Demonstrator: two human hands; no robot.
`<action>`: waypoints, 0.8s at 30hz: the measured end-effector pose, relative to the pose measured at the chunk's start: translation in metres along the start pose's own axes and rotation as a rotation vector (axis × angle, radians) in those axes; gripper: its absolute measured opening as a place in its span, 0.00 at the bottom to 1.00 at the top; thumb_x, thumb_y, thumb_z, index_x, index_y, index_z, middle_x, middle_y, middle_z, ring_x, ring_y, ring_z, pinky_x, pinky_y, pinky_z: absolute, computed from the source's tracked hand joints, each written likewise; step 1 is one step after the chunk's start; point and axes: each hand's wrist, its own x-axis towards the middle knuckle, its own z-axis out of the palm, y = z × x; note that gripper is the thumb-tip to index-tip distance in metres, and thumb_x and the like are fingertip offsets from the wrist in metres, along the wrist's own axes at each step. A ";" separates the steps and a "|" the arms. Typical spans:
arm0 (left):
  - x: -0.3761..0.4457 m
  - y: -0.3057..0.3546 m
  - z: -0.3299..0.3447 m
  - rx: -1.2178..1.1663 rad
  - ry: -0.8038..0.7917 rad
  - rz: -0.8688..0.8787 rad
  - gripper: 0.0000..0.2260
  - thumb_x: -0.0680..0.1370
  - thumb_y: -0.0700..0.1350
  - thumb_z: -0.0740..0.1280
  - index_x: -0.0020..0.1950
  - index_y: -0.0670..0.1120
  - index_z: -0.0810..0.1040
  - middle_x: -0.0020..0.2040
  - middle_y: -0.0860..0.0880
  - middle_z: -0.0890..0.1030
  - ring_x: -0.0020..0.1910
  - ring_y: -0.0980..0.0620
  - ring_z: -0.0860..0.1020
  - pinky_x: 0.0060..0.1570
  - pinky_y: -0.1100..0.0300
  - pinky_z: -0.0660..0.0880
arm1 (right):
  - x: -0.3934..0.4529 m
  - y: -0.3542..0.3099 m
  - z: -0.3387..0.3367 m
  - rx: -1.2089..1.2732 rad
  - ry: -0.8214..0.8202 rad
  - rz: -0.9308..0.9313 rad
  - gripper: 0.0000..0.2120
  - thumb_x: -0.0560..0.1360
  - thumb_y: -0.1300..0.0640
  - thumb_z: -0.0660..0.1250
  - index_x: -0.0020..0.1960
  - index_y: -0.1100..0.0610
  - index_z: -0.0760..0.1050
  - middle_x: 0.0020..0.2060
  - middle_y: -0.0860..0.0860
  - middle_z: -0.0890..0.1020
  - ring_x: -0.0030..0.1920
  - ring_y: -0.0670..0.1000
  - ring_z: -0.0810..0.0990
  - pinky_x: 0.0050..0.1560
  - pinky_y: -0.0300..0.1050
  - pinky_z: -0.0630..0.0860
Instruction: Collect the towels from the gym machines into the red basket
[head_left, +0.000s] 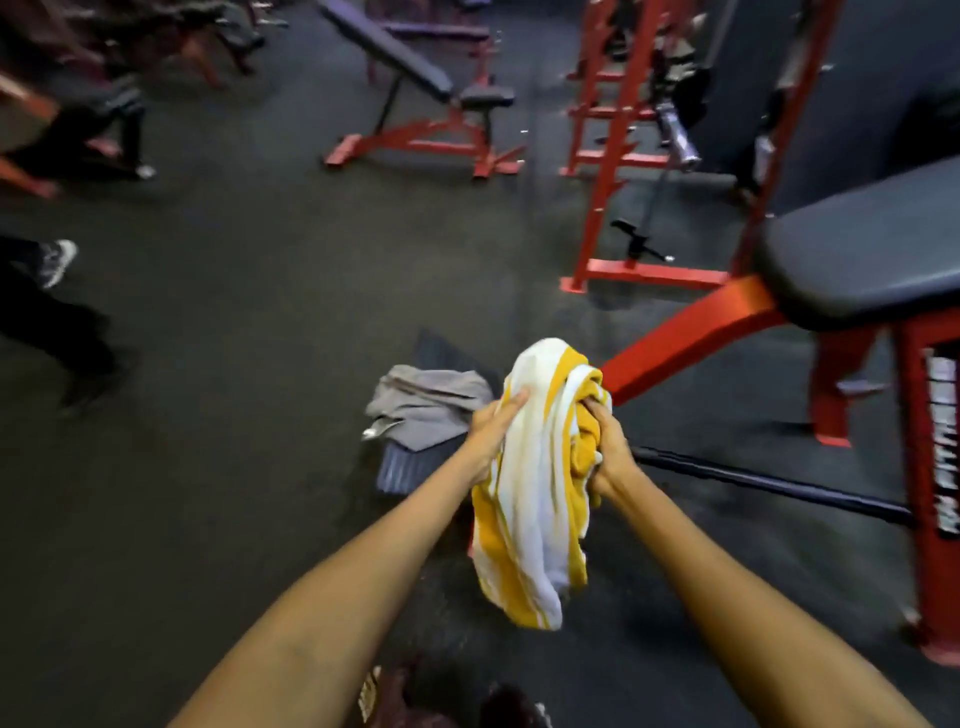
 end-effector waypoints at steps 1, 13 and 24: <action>-0.002 0.004 -0.023 -0.028 0.037 0.013 0.12 0.77 0.52 0.67 0.55 0.46 0.80 0.53 0.46 0.83 0.54 0.47 0.81 0.57 0.53 0.78 | -0.002 0.004 0.027 -0.040 -0.054 0.008 0.24 0.69 0.40 0.70 0.56 0.55 0.80 0.49 0.57 0.85 0.46 0.55 0.85 0.50 0.53 0.80; -0.057 0.056 -0.345 -0.223 0.553 0.147 0.10 0.76 0.53 0.68 0.47 0.47 0.80 0.46 0.47 0.83 0.45 0.49 0.81 0.50 0.54 0.79 | -0.006 0.130 0.361 -0.310 -0.423 0.097 0.24 0.65 0.39 0.72 0.53 0.54 0.82 0.47 0.56 0.85 0.49 0.56 0.84 0.55 0.55 0.79; -0.063 0.078 -0.504 -0.324 0.811 0.189 0.11 0.77 0.53 0.66 0.49 0.46 0.80 0.45 0.49 0.82 0.46 0.49 0.81 0.45 0.57 0.79 | -0.009 0.193 0.510 -0.422 -0.649 0.186 0.26 0.67 0.41 0.70 0.61 0.54 0.79 0.56 0.57 0.83 0.59 0.59 0.80 0.63 0.61 0.73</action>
